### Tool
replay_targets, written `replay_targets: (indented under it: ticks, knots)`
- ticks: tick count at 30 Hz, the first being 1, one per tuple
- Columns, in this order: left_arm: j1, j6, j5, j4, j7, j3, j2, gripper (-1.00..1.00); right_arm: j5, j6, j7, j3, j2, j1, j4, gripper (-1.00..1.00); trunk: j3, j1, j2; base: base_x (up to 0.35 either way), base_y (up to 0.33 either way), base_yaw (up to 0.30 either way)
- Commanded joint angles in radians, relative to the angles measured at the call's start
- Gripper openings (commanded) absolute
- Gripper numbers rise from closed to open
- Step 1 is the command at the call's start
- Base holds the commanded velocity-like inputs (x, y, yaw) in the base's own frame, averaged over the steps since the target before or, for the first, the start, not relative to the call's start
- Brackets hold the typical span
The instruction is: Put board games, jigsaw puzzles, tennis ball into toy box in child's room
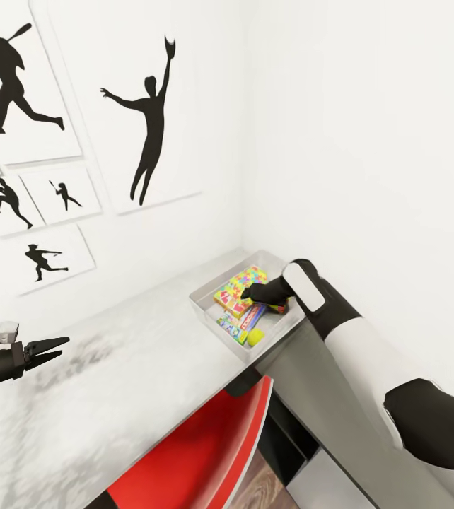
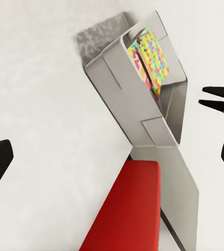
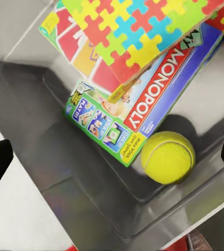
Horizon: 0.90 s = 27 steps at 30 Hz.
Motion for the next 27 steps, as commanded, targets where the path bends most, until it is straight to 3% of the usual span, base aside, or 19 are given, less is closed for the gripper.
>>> replay_targets:
  ticks: [1,5,8,10,13,17,23,27]
  knots:
    - [-0.001,0.004,-0.003,0.000,-0.004,0.001,0.000,1.00,-0.010,0.016,-0.010,0.001,-0.008,0.007,-0.047,1.00,0.000,0.001,-0.002,0.000,0.000,0.000]
    - [-0.001,0.004,-0.003,0.000,-0.005,0.001,0.000,1.00,-0.018,0.041,-0.008,-0.017,-0.054,0.059,-0.207,1.00,0.006,0.001,-0.002,-0.006,0.000,0.000]
    - [-0.001,0.004,-0.002,0.000,-0.005,0.001,0.000,1.00,-0.036,0.052,-0.008,-0.073,-0.101,0.132,-0.368,1.00,0.011,0.001,-0.002,-0.084,0.006,0.000]
    - [-0.001,0.004,-0.002,0.000,-0.005,0.001,0.000,1.00,-0.050,0.054,-0.008,-0.105,-0.119,0.170,-0.432,1.00,0.014,0.001,-0.002,-0.163,0.041,0.000]
    - [-0.001,0.004,-0.002,0.000,-0.004,0.001,0.000,1.00,-0.125,0.059,-0.007,-0.204,-0.171,0.286,-0.601,1.00,0.019,0.001,-0.002,-0.231,0.082,-0.017]
    - [-0.001,0.004,-0.003,0.000,-0.004,0.001,0.000,1.00,-0.215,0.059,-0.005,-0.285,-0.215,0.387,-0.712,1.00,0.026,0.001,-0.002,-0.265,0.103,-0.050]
    - [0.000,0.004,-0.001,0.000,-0.005,0.001,0.000,1.00,-0.358,0.059,0.002,-0.410,-0.277,0.531,-0.795,1.00,0.036,0.001,-0.002,-0.273,0.077,-0.095]
    - [0.000,0.004,0.000,0.000,-0.005,0.001,-0.001,1.00,-0.428,0.059,0.027,-0.492,-0.301,0.625,-0.812,1.00,0.042,0.001,-0.002,-0.209,0.026,-0.137]
